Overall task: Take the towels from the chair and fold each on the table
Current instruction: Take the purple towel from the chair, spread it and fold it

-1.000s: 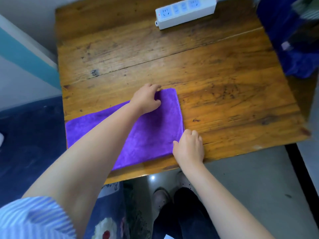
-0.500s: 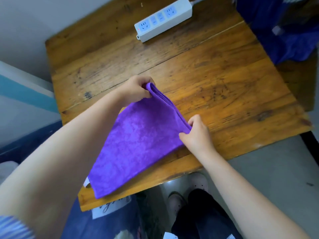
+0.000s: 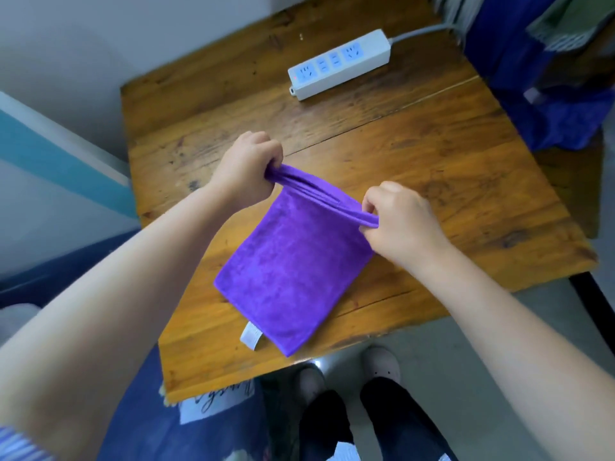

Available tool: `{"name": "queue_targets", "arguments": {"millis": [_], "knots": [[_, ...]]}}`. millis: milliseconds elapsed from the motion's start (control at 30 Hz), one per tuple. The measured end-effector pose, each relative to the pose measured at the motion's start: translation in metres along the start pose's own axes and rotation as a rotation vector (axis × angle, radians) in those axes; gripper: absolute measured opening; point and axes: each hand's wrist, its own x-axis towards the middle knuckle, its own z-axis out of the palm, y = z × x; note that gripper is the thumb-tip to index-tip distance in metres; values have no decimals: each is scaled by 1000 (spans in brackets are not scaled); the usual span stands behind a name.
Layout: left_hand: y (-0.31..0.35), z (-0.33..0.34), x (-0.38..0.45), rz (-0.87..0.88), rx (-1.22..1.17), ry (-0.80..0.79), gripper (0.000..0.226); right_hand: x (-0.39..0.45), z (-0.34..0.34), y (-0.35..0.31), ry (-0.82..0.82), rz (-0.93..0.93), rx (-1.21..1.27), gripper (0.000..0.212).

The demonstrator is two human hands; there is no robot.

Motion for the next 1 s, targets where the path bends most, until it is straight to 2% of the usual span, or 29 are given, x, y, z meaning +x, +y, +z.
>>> {"name": "queue_targets", "arguments": {"millis": [133,267,400,500,733,833,867,933,1000], "knots": [[-23,4,-57,168,107,-92,11,-35,44,-31,-4,-145,-16,23],[-41,9,-99,239,189,-223,11,-63,85,-59,-24,-218,-93,9],[-55,20,-126,171,188,-295,25,-82,117,-73,0,-265,-168,22],[-65,31,-143,205,169,-305,36,-92,129,-77,-10,-270,-190,21],[-78,52,-170,241,144,-276,30,-107,154,-74,-60,-308,-256,22],[-77,54,-173,59,211,-329,24,-116,158,-72,-113,-352,-283,30],[-77,56,-177,33,234,-319,24,-118,156,-70,-136,-380,-288,33],[-71,52,-184,87,222,-243,29,-116,146,-65,-161,-465,-274,39],[-63,53,-191,72,212,-46,35,-107,129,-61,-173,-532,-202,42]]}}
